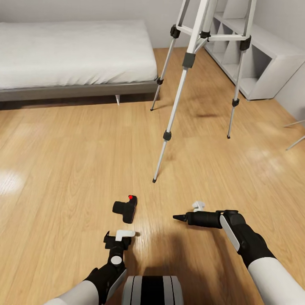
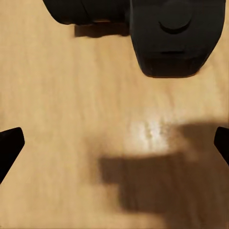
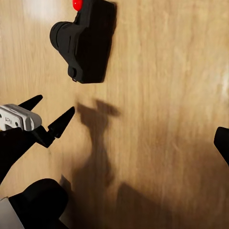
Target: Attach the digital camera to the camera tripod in the bedroom.
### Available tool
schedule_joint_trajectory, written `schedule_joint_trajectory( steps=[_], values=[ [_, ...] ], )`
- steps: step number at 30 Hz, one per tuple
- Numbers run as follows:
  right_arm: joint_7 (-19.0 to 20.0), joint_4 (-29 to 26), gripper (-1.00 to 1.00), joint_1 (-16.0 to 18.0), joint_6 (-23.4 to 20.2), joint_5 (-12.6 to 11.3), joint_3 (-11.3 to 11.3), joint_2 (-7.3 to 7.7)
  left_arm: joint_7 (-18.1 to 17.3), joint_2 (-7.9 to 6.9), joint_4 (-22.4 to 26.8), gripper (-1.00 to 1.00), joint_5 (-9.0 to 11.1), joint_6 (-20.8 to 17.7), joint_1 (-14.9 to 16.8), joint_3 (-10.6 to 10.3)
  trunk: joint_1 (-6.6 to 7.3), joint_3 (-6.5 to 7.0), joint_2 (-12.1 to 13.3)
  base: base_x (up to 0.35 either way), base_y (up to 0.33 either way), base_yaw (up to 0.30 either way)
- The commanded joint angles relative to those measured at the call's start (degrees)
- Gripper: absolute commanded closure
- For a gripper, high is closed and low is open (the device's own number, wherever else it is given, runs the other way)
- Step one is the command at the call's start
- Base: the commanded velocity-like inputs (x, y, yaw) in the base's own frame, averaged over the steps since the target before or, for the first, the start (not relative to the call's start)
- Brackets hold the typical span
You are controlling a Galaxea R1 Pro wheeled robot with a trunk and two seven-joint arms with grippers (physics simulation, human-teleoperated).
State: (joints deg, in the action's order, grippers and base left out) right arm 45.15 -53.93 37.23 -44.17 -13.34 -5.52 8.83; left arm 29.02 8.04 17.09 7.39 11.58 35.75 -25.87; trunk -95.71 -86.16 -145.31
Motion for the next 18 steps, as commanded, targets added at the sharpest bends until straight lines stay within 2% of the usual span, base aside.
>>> schedule_joint_trajectory(
  steps=[1,18],
  values=[
    [-0.1,0.0,-1.0,0.0,-0.3,-0.3,-0.1,0.05,0.3,-0.02,-0.1,-1.0,0.6,0.3,0.0,-0.5,0.01,-0.03,0.0,0.0,0.0,0.0],
    [-0.2,0.0,-1.0,0.0,-0.3,-0.3,-0.1,0.05,-0.7,0.28,-0.8,-1.0,0.7,0.1,0.0,-0.8,0.01,-0.03,0.0,0.0,0.0,0.0]
  ],
)
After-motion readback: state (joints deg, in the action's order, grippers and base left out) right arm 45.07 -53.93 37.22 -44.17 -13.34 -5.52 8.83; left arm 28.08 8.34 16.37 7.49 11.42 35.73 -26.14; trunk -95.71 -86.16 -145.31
